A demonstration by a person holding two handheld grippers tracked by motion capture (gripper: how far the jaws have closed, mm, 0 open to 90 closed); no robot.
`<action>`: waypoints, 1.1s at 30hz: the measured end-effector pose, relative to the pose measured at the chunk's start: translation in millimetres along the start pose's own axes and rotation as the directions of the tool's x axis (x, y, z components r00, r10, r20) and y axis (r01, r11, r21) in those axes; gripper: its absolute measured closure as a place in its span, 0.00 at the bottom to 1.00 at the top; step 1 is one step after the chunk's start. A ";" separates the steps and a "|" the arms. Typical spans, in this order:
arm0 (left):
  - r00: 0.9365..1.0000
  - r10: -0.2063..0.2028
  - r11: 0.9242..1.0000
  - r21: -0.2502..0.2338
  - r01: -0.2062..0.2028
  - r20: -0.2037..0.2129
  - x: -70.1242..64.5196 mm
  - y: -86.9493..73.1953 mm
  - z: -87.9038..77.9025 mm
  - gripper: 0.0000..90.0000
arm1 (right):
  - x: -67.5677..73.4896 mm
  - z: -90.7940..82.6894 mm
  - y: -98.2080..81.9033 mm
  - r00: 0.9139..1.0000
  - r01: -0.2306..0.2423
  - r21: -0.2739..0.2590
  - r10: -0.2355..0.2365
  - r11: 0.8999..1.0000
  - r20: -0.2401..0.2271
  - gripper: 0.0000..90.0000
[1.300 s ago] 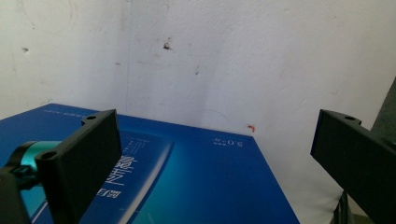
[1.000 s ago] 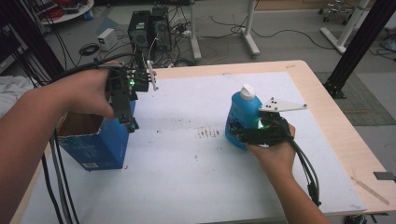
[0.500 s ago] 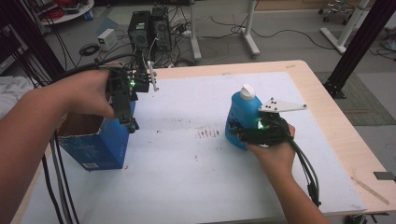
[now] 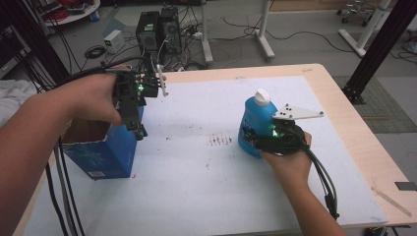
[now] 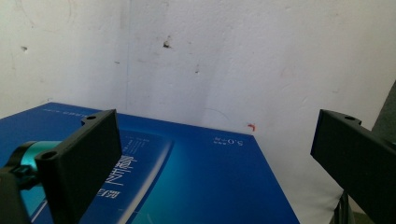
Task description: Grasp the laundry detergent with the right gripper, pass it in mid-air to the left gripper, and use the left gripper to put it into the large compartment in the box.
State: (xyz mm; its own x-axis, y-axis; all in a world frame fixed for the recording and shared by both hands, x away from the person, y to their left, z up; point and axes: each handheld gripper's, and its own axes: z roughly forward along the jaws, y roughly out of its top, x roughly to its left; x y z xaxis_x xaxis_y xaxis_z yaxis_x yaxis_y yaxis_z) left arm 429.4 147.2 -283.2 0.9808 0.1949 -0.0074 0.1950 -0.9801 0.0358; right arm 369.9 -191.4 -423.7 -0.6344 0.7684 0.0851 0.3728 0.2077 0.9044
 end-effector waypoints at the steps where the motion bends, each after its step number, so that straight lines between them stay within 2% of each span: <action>1: 1.000 0.001 1.000 0.001 -0.001 0.000 -0.1 0.1 -0.1 0.02 | 0.3 0.0 0.0 1.000 0.001 0.001 -0.001 1.000 0.001 0.47; 12: 1.000 0.010 1.000 0.001 -0.010 -0.001 -2.4 5.1 -0.6 0.02 | 2.5 -1.8 0.5 1.000 0.019 -0.008 -0.019 1.000 0.012 0.51; 17: 1.000 0.017 1.000 0.005 -0.017 -0.003 -5.3 6.6 -3.9 0.02 | 0.6 -9.3 6.7 1.000 0.009 -0.035 -0.010 0.999 -0.028 0.51; 21: 1.000 0.017 1.000 0.003 -0.017 -0.007 -6.9 7.2 -6.6 0.02 | 1.6 -14.6 14.7 0.998 0.039 -0.033 -0.041 0.999 -0.051 0.51; 23: 1.000 0.018 1.000 0.001 -0.018 -0.008 -7.8 7.9 -9.0 0.02 | 3.1 -18.5 21.3 0.996 0.058 -0.035 -0.060 0.998 -0.068 0.51; 26: 1.000 0.025 1.000 -0.001 -0.025 -0.008 -10.5 11.0 -14.1 0.02 | 6.4 -24.7 35.6 0.988 0.109 -0.036 -0.112 0.993 -0.108 0.51; 27: 1.000 0.025 1.000 -0.001 -0.025 -0.008 -10.5 11.0 -14.1 0.02 | 6.4 -24.7 35.6 0.988 0.109 -0.036 -0.112 0.993 -0.108 0.51; 28: 0.999 0.031 1.000 -0.003 -0.031 -0.006 -12.5 13.4 -16.7 0.02 | 7.9 -27.0 42.4 0.982 0.125 -0.037 -0.129 0.991 -0.137 0.51; 29: 0.999 0.031 1.000 -0.003 -0.031 -0.006 -12.5 13.4 -16.7 0.02 | 7.9 -27.0 42.4 0.982 0.125 -0.037 -0.129 0.991 -0.137 0.51; 30: 0.999 0.035 0.999 -0.001 -0.035 -0.007 -13.6 14.9 -18.1 0.02 | 8.6 -28.1 45.5 0.980 0.130 -0.038 -0.134 0.991 -0.150 0.51; 31: 0.999 0.046 0.999 -0.001 -0.046 -0.006 -15.8 18.0 -21.0 0.02 | 9.9 -30.0 51.6 0.973 0.144 -0.042 -0.149 0.989 -0.178 0.51; 33: 0.998 0.056 0.998 -0.002 -0.056 -0.007 -17.0 19.6 -22.4 0.02 | 10.5 -30.9 54.5 0.969 0.150 -0.043 -0.155 0.988 -0.190 0.51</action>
State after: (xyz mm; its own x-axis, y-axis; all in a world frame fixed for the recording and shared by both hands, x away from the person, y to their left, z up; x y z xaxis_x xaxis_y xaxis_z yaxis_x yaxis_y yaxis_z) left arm 416.6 125.5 -260.0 0.9902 0.1399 0.0011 0.1397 -0.9894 0.0386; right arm 362.7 -190.7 -360.5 -0.8017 0.5973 0.0217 0.2443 0.2942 0.9240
